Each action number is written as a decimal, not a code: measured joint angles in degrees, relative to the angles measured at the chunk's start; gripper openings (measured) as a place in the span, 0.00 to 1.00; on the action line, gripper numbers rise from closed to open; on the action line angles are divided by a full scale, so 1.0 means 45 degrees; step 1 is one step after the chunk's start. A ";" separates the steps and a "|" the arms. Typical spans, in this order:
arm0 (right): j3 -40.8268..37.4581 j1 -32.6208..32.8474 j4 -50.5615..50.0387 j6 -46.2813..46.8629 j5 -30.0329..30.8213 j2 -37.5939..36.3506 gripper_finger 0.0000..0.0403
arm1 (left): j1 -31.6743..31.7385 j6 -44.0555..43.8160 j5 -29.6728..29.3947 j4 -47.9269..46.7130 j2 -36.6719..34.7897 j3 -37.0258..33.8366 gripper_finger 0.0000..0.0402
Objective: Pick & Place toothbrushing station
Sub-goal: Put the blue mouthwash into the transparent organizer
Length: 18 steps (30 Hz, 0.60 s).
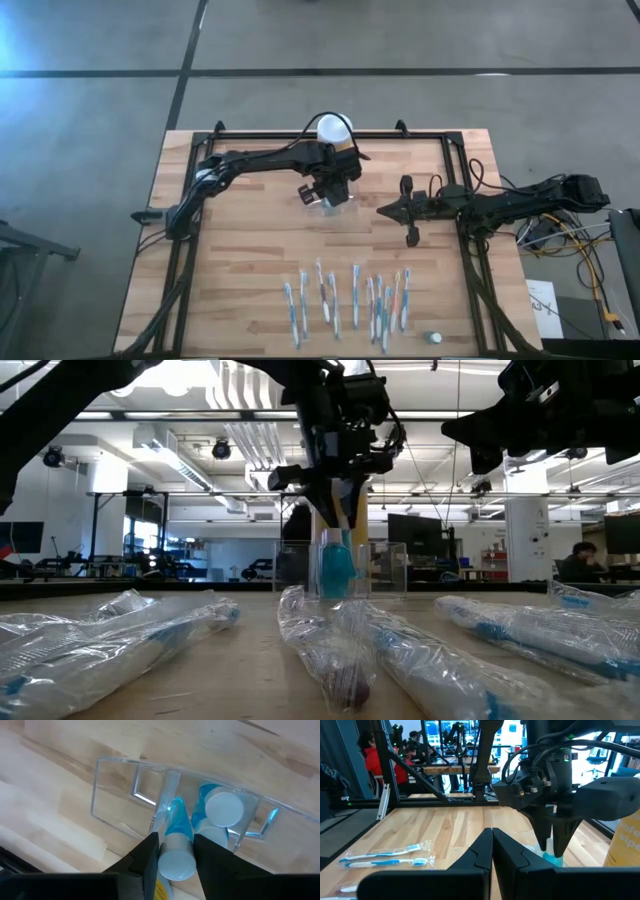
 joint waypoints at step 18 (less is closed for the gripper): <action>0.0000 0.0000 0.0006 -0.0006 -0.0066 0.0000 0.02 | 0.0587 -0.2121 0.1484 0.0186 0.0010 0.0000 0.30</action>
